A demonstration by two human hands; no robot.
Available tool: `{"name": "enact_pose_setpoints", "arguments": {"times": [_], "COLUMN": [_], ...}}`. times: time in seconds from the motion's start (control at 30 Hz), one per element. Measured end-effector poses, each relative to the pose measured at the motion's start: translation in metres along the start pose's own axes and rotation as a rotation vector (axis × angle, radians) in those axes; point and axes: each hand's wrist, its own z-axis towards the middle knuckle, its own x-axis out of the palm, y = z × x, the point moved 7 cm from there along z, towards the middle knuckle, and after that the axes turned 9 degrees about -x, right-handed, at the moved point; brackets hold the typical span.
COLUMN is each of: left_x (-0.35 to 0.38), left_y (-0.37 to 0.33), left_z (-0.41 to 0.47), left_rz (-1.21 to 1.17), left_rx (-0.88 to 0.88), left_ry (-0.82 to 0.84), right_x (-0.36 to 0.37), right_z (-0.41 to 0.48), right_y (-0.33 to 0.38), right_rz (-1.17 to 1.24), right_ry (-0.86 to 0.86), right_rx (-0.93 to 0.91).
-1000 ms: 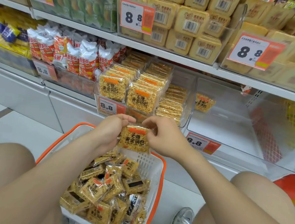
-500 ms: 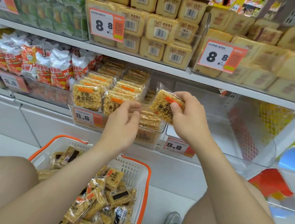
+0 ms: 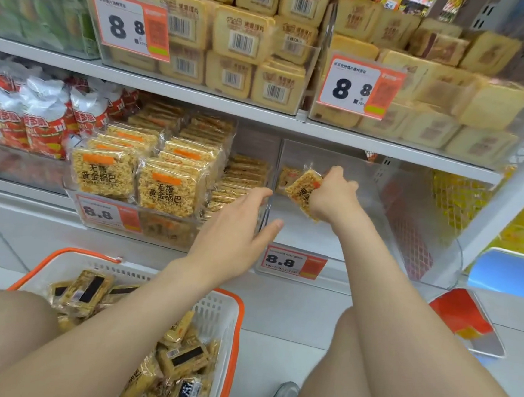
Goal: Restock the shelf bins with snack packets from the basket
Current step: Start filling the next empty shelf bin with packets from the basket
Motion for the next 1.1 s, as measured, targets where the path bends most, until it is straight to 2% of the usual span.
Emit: {"name": "enact_pose_setpoints", "arguments": {"times": [0.07, 0.17, 0.3, 0.4, 0.5, 0.67, 0.83, 0.93, 1.1], "left_x": [0.001, 0.004, 0.007, 0.010, 0.011, 0.012, 0.013, 0.013, 0.011], "left_y": [-0.001, -0.004, -0.004, -0.003, -0.001, 0.000, 0.001, 0.001, -0.001], "left_z": [0.002, 0.006, 0.011, 0.012, 0.012, 0.011, 0.009, 0.007, 0.006], "left_rz": [0.034, 0.068, 0.096, 0.080, 0.071, 0.061, 0.052, 0.046, 0.053], "left_rx": [0.011, 0.054, 0.064, 0.061, 0.066, 0.051, 0.045, 0.061, 0.088], "left_ry": [-0.038, -0.066, -0.075, -0.074, -0.074, -0.068, -0.069, -0.052, -0.036], "right_x": [0.011, 0.030, 0.046, 0.060, 0.066, 0.059, 0.067, 0.071, 0.068], "right_z": [0.018, 0.046, 0.074, 0.089, 0.097, 0.098, 0.104, 0.106, 0.110], "right_y": [-0.004, -0.002, 0.006, 0.002, -0.008, -0.020, -0.024, -0.031, -0.034], "right_rz": [-0.062, -0.195, -0.311, -0.327, -0.274, -0.014, -0.121, -0.040, -0.017], "right_ry": [0.051, 0.097, 0.068, 0.030, -0.018, -0.125, -0.102, -0.123, -0.169], "right_rx": [0.041, -0.023, -0.165, -0.197, -0.150, 0.006, 0.048, 0.148, 0.166]}}
